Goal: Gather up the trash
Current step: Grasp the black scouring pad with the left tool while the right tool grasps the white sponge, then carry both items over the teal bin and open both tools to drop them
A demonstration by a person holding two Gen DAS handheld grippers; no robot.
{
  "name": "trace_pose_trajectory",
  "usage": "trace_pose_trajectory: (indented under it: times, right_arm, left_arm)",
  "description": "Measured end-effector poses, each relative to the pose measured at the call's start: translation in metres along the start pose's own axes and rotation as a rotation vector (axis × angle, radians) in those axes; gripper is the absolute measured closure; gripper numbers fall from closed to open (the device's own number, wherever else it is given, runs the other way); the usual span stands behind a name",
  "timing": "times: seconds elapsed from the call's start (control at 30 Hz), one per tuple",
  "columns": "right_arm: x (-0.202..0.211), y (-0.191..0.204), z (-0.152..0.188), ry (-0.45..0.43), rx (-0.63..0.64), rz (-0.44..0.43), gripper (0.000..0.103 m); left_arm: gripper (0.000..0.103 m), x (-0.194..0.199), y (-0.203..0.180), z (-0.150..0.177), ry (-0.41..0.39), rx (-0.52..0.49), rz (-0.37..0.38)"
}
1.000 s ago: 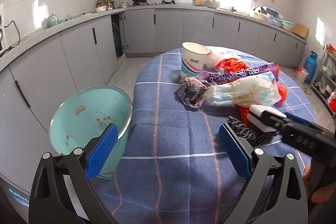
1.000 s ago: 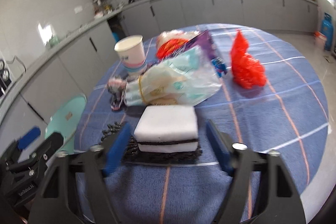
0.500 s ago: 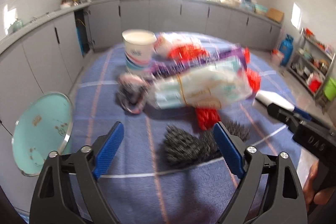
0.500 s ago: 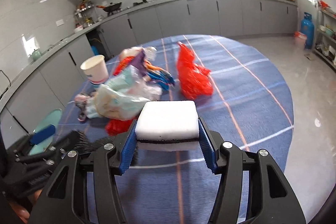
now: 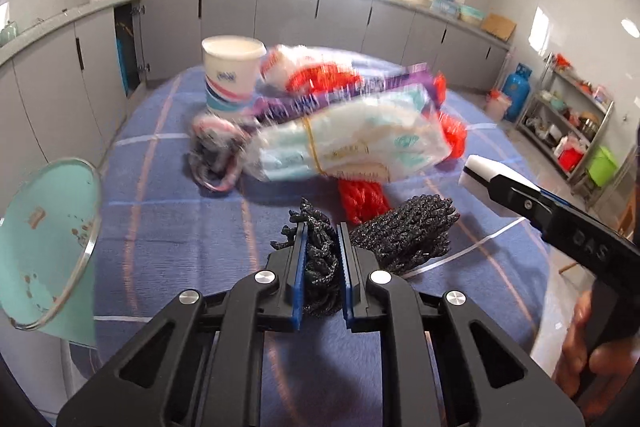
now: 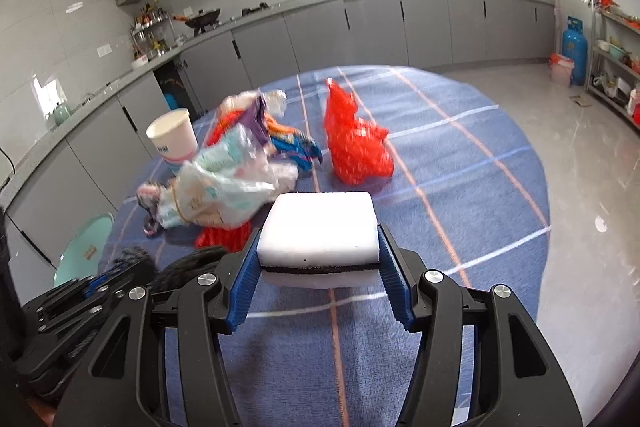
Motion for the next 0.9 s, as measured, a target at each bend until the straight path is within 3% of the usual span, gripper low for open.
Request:
trace_pose_trajectory:
  times: [0.13,0.23,0.43,0.53,0.6,0.8,0.9]
  right_arm:
    - [0.016,0.015,-0.015,-0.062,0.029,-0.010,0.047]
    - [0.023,0.044,-0.027,-0.094,0.073,-0.061,0.047]
    - [0.019,0.124,-0.033,-0.091,0.179,-0.201,0.047]
    - [0.011,0.171,-0.029,-0.078,0.236,-0.271,0.047]
    - [0.007,0.198,-0.024,-0.065,0.271,-0.312,0.047]
    - [-0.016,0.271,-0.006,-0.001,0.365,-0.397,0.047]
    - [-0.028,0.298,0.007,0.024,0.411,-0.412,0.047]
  left_arm:
    - [0.088,0.041,0.018,-0.009,-0.082,0.022,-0.032]
    - [0.088,0.081,0.048,-0.021,-0.179,0.064,-0.106]
    - [0.088,0.149,0.138,-0.031,-0.316,0.212,-0.367]
    - [0.088,0.166,0.177,-0.025,-0.320,0.253,-0.525]
    - [0.088,0.172,0.194,-0.023,-0.316,0.269,-0.588]
    - [0.088,0.160,0.233,-0.010,-0.246,0.371,-0.667]
    - [0.088,0.147,0.245,0.005,-0.202,0.412,-0.664]
Point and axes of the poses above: each gripper's, at about its wrist camera, not at the fingertips, and x roughly against the way its jaws point, y to its left, z to its underside, the point moved 5 cm from there along -x, roughly the way its jaws point, and after that the axes turned 6 degrees about z, right-handed, at the moved point
